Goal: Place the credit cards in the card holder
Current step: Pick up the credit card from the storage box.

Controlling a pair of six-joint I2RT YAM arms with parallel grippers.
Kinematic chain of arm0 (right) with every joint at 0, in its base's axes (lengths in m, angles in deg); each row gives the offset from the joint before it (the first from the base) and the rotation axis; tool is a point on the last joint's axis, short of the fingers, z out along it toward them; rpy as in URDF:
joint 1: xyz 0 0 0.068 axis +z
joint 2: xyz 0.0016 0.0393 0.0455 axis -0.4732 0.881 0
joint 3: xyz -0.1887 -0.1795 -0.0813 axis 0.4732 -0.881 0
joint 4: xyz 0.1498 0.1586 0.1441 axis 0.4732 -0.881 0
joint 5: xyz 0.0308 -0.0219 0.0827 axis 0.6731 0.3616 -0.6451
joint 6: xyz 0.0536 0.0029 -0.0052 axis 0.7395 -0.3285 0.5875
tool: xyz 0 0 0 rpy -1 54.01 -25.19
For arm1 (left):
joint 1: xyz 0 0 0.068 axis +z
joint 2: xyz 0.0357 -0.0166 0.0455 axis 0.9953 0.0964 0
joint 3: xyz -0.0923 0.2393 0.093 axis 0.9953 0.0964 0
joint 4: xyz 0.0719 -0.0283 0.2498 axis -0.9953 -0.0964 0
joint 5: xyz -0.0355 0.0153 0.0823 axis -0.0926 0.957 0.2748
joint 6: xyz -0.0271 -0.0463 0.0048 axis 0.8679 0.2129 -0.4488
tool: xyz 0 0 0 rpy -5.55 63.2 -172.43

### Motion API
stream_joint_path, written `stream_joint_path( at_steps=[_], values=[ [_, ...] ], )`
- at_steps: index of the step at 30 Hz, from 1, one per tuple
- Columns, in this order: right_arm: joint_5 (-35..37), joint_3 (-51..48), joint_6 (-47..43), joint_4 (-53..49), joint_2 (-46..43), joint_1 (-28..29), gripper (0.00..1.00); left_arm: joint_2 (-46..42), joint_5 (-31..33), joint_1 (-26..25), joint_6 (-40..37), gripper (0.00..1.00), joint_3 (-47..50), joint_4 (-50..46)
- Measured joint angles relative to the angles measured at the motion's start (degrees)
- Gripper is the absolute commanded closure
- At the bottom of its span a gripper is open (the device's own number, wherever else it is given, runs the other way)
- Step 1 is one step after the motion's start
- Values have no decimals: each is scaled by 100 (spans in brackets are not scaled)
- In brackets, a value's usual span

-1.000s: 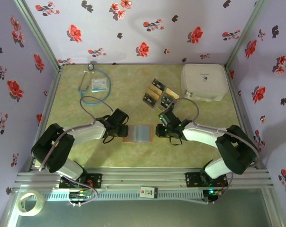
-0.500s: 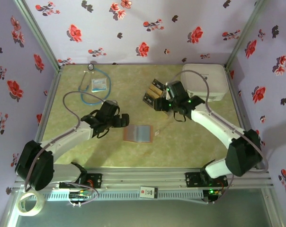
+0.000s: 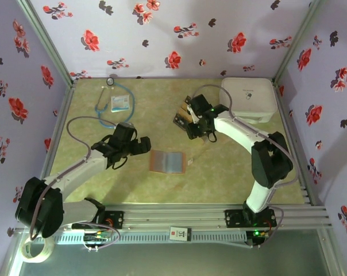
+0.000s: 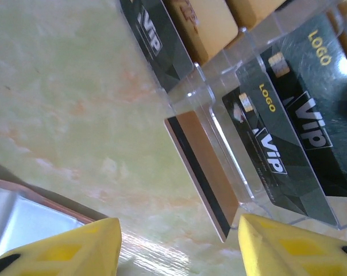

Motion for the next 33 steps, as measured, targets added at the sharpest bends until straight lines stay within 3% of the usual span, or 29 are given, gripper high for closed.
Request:
stream_joint_path(
  at_steps=[17, 24, 33],
  values=[
    [501, 540, -452, -315, 868, 131, 63, 376, -372, 59, 129, 0, 4, 247],
    [560, 590, -551, -345, 942, 131, 77, 474, -481, 87, 129, 0, 4, 313],
    [573, 590, -597, -356, 1027, 131, 78, 584, -566, 118, 129, 0, 4, 404]
  ],
)
